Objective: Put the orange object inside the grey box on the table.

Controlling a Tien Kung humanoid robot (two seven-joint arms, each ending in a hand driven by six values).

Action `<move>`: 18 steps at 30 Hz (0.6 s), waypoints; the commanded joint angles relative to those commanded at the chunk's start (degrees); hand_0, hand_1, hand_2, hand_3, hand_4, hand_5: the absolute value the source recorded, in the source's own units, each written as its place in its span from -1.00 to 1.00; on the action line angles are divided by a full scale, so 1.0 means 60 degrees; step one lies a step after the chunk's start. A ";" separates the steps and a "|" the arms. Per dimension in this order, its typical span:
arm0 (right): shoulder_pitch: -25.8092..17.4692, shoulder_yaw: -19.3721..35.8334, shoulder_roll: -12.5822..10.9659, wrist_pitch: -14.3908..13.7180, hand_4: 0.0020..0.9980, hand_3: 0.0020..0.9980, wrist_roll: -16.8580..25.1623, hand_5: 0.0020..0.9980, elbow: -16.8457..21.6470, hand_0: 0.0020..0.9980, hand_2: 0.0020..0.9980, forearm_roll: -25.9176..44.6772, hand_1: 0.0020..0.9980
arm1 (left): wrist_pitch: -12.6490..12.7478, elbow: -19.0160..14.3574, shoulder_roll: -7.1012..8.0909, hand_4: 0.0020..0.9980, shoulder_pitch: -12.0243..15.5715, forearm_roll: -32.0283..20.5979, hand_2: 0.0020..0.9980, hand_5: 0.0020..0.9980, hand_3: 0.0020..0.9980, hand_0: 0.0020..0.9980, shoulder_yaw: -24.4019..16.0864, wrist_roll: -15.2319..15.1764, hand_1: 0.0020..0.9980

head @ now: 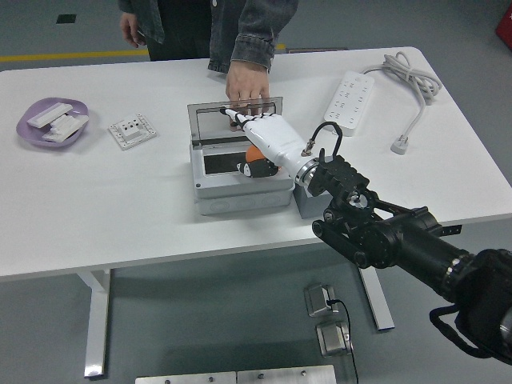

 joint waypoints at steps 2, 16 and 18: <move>-0.0014 0.0112 0.0000 -0.0031 0.64 1.00 0.0009 -0.60 0.0081 0.46 0.64 0.0026 0.39 | -0.0003 0.0000 0.0000 0.39 0.0001 -0.0005 0.48 0.80 0.63 0.27 0.0003 0.0005 0.40; -0.0100 0.0064 0.0000 -0.0008 0.70 1.00 -0.0175 -0.53 0.2259 0.47 0.63 0.0632 0.38 | 0.0022 0.0000 -0.0062 0.37 0.0079 -0.0045 0.41 0.80 0.61 0.27 -0.0032 0.0008 0.39; -0.0012 0.0108 0.0000 0.0051 0.70 1.00 -0.0233 -0.52 0.2576 0.45 0.62 0.0767 0.37 | 0.0034 0.0000 -0.0053 0.36 0.0090 -0.0054 0.41 0.81 0.61 0.27 -0.0046 0.0013 0.38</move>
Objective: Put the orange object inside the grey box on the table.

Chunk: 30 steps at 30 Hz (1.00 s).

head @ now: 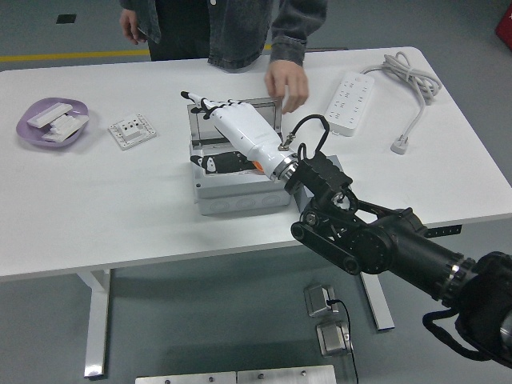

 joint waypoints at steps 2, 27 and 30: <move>0.0079 0.0057 0.0000 0.0052 0.70 1.00 -0.0035 -0.52 0.0077 0.45 0.62 0.0076 0.37 | 0.0007 0.0000 0.0009 0.36 0.0006 -0.0006 0.41 0.81 0.61 0.27 -0.0009 0.0002 0.38; 0.1246 0.0787 0.0000 0.1429 0.84 1.00 -0.0534 -0.26 -0.2531 0.56 0.67 0.0798 0.51 | 0.0043 0.0000 0.0132 0.28 -0.0075 -0.0068 0.42 0.79 0.59 0.27 -0.0060 -0.0013 0.38; 0.1277 0.0806 0.0000 0.1494 0.98 1.00 -0.0529 -0.01 -0.2867 0.70 0.78 0.0893 0.65 | 0.0031 0.0000 0.0151 0.28 -0.0112 -0.0030 0.42 0.79 0.59 0.27 -0.0085 -0.0021 0.38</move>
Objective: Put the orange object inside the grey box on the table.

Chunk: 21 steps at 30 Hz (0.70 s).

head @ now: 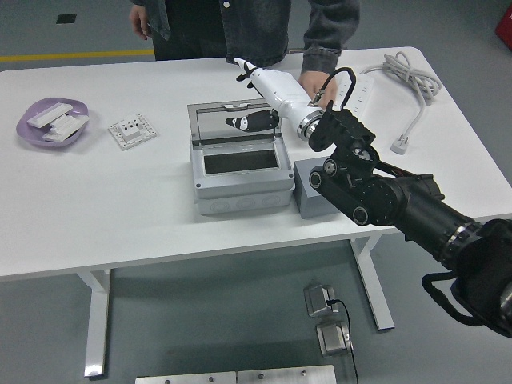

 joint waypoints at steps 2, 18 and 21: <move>0.0004 -0.0012 0.0000 0.0023 0.98 1.00 0.0006 -0.01 -0.0184 0.70 0.78 0.0067 0.65 | -0.0005 0.0000 0.0007 0.28 -0.0021 0.0034 0.42 0.79 0.59 0.27 -0.0023 -0.0002 0.38; -0.0151 -0.1125 0.0000 -0.0068 1.00 1.00 -0.0116 0.08 0.0488 0.80 0.84 0.0320 0.73 | 0.0000 0.0000 -0.0001 0.28 -0.0009 0.0018 0.41 0.79 0.59 0.27 -0.0031 -0.0014 0.38; -0.0152 -0.1393 0.0000 -0.0046 1.00 1.00 -0.0181 0.08 0.0762 0.80 0.84 0.0342 0.73 | -0.0003 0.0000 0.0002 0.28 -0.0004 -0.0004 0.41 0.79 0.59 0.27 -0.0023 -0.0028 0.38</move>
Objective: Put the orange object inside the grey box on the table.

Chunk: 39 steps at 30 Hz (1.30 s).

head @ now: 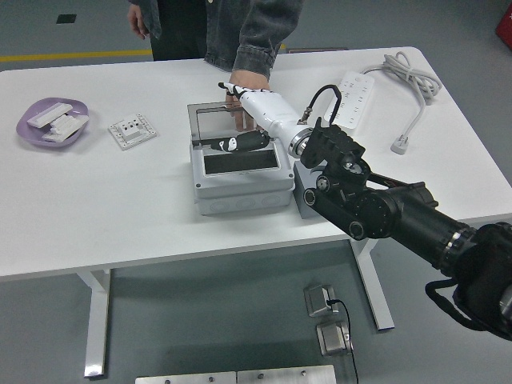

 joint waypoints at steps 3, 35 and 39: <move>-0.0011 -0.0214 -0.0061 0.0028 1.00 1.00 -0.0052 0.09 0.0192 0.79 0.83 0.0033 0.73 | -0.0001 0.0000 0.0007 0.28 0.0006 -0.0021 0.41 0.79 0.59 0.27 0.0005 -0.0010 0.38; -0.0991 -0.0698 -0.2141 0.0745 0.93 1.00 -0.1936 0.11 0.4311 0.73 0.84 -0.0601 0.66 | 0.0071 0.0000 -0.0034 0.29 0.0266 -0.0523 0.41 0.80 0.59 0.27 0.0191 -0.0087 0.38; -0.1117 -0.0714 -0.2192 0.0689 0.91 1.00 -0.1954 0.12 0.4362 0.73 0.84 -0.0463 0.66 | 0.0062 0.0000 -0.0031 0.29 0.0263 -0.0540 0.41 0.80 0.59 0.27 0.0205 -0.0103 0.38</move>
